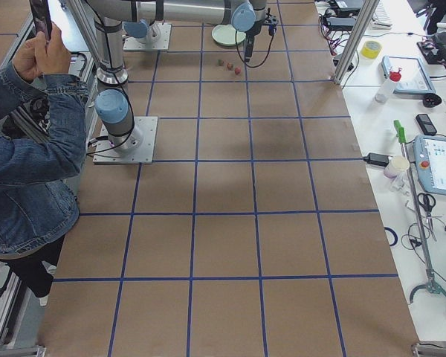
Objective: Collect all strawberries into plate
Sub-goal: 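Raise the right arm away while the left arm starts reaching forward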
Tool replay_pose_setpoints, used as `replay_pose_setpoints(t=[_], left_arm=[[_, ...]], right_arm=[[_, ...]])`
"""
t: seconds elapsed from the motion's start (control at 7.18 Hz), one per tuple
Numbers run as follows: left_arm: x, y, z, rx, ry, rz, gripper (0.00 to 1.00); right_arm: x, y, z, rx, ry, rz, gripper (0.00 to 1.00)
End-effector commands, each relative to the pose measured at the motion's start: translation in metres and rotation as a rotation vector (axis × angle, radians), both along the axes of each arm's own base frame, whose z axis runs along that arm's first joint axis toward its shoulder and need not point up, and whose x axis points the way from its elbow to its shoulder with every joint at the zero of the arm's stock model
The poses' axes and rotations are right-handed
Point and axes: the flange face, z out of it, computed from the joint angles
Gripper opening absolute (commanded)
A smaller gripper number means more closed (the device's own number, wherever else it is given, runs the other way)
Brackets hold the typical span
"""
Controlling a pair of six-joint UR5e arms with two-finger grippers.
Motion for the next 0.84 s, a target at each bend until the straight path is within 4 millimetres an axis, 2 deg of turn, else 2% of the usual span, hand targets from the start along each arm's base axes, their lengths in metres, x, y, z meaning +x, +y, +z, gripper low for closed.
replay_pose_setpoints(t=[0.0, 0.14, 0.28, 0.42, 0.7], left_arm=[[-0.004, 0.004, 0.001, -0.002, 0.012, -0.010, 1.00], [-0.008, 0.004, 0.002, -0.004, 0.040, -0.018, 1.00], [-0.011, -0.004, -0.019, 0.042, 0.074, -0.021, 1.00], [-0.012, -0.012, -0.052, 0.070, 0.074, -0.020, 1.00], [-0.011, -0.039, -0.129, 0.049, 0.078, -0.003, 1.00]], right_arm=[[0.006, -0.003, 0.027, -0.049, -0.011, 0.007, 1.00], [0.002, -0.004, 0.042, -0.064, 0.017, 0.012, 1.00], [-0.014, 0.003, 0.060, -0.046, 0.126, 0.032, 1.00], [-0.021, 0.010, 0.078, -0.009, 0.141, 0.030, 1.00], [-0.028, 0.007, 0.103, -0.043, 0.129, 0.045, 1.00]])
